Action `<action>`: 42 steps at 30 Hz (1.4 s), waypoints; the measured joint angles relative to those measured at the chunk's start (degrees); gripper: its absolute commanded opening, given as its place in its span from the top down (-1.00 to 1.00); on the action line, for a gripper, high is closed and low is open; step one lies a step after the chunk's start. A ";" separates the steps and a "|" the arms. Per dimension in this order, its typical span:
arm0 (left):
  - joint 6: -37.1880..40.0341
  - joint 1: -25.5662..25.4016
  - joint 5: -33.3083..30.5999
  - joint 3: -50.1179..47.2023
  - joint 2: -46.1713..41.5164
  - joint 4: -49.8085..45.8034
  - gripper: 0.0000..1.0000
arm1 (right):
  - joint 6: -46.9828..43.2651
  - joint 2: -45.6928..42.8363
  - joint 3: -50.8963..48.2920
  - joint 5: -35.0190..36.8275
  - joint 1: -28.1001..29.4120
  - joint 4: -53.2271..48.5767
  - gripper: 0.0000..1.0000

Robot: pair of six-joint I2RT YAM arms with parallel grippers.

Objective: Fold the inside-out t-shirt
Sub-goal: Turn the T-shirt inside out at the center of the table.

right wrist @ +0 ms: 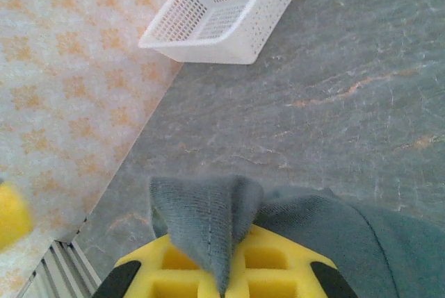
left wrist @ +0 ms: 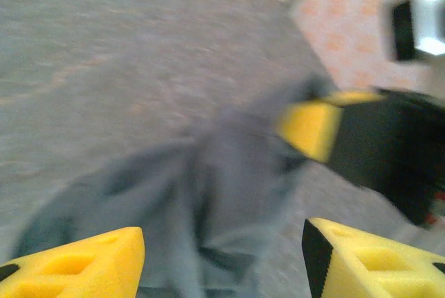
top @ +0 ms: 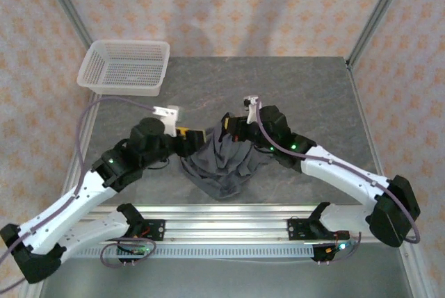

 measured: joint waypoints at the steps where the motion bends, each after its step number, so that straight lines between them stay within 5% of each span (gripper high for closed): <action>1: -0.83 -2.19 -0.46 0.26 1.57 0.74 -0.24 | 0.31 0.68 0.20 -0.07 0.00 0.02 1.00; 8: -3.21 -4.00 -6.75 0.26 14.53 4.31 -0.17 | 1.77 1.60 1.09 -0.96 -0.02 0.00 1.00; 16: -1.64 -3.34 -14.58 0.28 18.23 7.74 -0.17 | 2.43 1.57 1.36 -1.90 -0.02 0.02 1.00; 28: 1.27 11.30 -13.53 0.28 23.63 7.67 0.07 | 2.54 0.24 1.33 -1.77 0.02 -1.22 1.00; 33: 1.84 12.85 -9.31 0.20 28.06 8.61 0.09 | 2.56 -1.55 0.46 -1.75 0.02 -2.25 1.00; 35: 2.27 12.96 -7.72 0.24 31.63 9.40 0.23 | 2.58 -1.73 0.35 -1.75 0.02 -2.69 1.00; 39: 2.73 13.49 -3.74 0.20 36.30 10.80 0.95 | 2.60 -1.73 -0.57 -1.75 0.02 -4.63 1.00; 42: 2.36 14.19 -1.31 0.09 35.01 10.75 1.00 | 2.60 -1.88 -1.14 -0.96 0.02 -5.64 1.00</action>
